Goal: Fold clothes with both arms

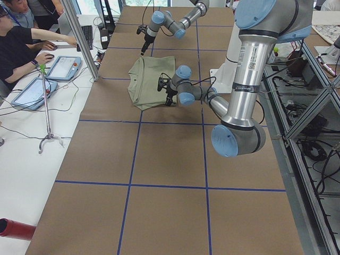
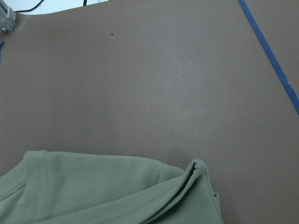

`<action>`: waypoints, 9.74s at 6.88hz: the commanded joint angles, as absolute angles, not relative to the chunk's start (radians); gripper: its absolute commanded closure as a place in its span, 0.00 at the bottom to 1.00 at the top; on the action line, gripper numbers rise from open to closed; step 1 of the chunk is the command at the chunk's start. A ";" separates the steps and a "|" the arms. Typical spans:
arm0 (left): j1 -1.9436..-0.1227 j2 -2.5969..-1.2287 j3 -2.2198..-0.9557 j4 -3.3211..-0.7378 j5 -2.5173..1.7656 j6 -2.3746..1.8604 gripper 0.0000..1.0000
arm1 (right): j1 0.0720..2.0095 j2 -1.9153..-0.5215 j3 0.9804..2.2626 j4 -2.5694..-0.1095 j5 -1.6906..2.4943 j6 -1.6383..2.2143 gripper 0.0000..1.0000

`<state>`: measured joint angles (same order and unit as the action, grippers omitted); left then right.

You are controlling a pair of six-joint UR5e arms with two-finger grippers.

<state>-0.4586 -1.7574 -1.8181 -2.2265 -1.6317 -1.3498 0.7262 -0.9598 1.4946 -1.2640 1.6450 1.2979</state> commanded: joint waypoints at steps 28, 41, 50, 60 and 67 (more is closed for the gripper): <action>-0.966 -2.134 -1.143 -2.439 -1.781 -0.752 0.00 | 0.549 -0.592 0.997 -1.104 1.433 1.374 0.34; -0.933 -2.103 -1.146 -2.510 -1.779 -0.785 0.00 | 0.342 -1.127 1.833 -1.440 1.263 1.476 1.00; -0.928 -2.102 -1.144 -2.511 -1.779 -0.793 0.00 | 0.382 -0.953 1.767 -1.669 1.560 0.980 0.00; -0.919 -2.097 -1.144 -2.511 -1.779 -0.793 0.00 | 0.353 -0.976 1.750 -1.683 1.529 0.928 1.00; -0.911 -2.097 -1.143 -2.511 -1.779 -0.793 0.00 | 0.340 -1.088 1.850 -1.660 1.509 1.167 0.00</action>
